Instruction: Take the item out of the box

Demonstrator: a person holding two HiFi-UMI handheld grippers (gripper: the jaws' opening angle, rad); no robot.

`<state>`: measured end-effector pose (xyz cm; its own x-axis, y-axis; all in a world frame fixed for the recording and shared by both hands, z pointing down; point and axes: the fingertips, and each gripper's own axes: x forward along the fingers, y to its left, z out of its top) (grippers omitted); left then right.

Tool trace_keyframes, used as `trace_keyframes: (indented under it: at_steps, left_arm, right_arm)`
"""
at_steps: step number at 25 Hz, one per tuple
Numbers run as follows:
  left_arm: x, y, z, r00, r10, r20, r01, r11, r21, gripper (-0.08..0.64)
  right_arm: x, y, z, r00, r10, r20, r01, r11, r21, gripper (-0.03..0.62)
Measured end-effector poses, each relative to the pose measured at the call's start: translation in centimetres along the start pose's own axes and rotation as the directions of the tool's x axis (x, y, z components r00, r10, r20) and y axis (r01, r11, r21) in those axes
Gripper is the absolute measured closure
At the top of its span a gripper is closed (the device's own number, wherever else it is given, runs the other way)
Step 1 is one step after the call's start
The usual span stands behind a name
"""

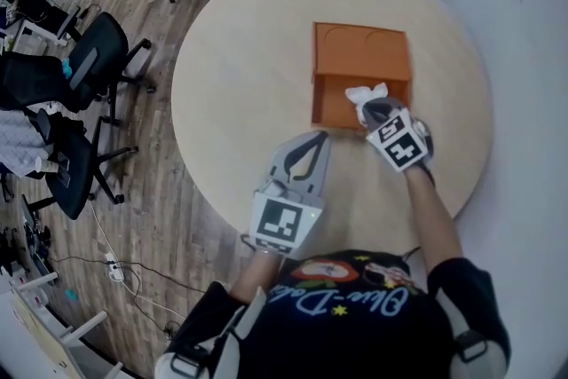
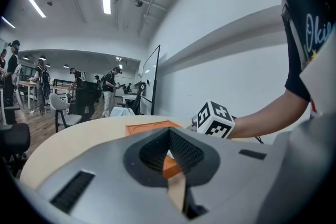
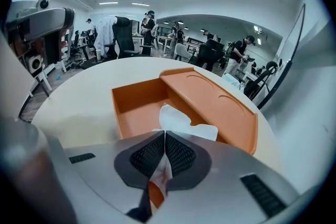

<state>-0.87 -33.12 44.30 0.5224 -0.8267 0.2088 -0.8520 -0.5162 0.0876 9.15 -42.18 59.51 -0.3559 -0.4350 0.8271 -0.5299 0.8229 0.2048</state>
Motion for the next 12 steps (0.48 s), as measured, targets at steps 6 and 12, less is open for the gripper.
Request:
trace_keyframes:
  at_steps: [6,12]
  left_arm:
    - [0.0,-0.6,0.0,1.000,0.004,0.010,-0.004,1.000,0.009,0.575]
    - [-1.0,-0.8,0.0,1.000,0.007,-0.010,-0.007,0.999,0.040,0.575]
  right_arm:
    - [-1.5,-0.4,0.7,0.996,-0.039,0.077,0.038,0.999,0.017,0.588]
    - [-3.8,-0.3,2.2,0.987,-0.069,0.145,0.066,0.997,0.028,0.588]
